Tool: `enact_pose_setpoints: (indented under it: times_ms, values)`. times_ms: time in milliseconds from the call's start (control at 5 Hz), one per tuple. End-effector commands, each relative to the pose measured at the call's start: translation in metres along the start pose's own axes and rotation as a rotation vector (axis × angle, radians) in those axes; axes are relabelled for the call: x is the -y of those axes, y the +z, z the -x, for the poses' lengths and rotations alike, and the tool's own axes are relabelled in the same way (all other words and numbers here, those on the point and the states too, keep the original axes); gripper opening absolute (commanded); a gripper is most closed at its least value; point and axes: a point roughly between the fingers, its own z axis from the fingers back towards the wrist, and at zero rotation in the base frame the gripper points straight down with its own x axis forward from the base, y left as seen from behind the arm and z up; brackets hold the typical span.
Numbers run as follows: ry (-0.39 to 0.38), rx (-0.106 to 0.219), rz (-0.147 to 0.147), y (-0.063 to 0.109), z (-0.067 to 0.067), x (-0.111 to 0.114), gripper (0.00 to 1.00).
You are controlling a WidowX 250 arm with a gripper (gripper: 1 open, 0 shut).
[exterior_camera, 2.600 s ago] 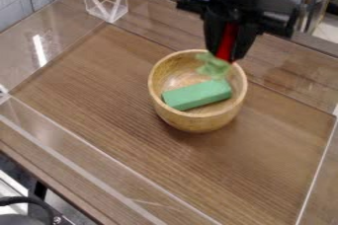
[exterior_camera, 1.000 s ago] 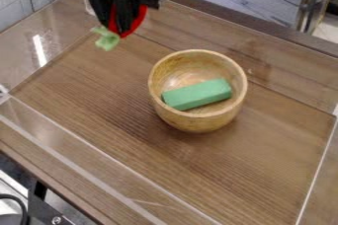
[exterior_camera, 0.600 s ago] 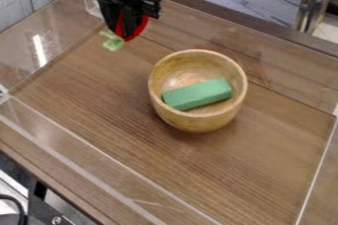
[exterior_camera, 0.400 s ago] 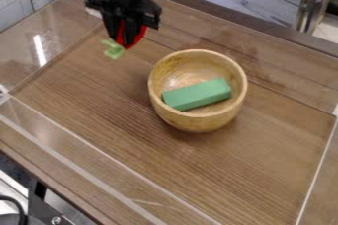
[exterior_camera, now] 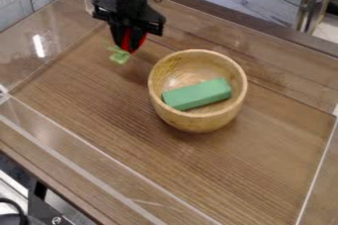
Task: Move the red fruit to the left
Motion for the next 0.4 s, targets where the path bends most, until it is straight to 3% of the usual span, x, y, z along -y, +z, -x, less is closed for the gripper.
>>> enact_pose_setpoints:
  times_ms: [0,200]
  values:
    - [0.045,0.059,-0.014,0.0061,-0.024,-0.0044,0.0]
    - [0.05,0.057,-0.014,0.0014,-0.03,-0.0056,0.0]
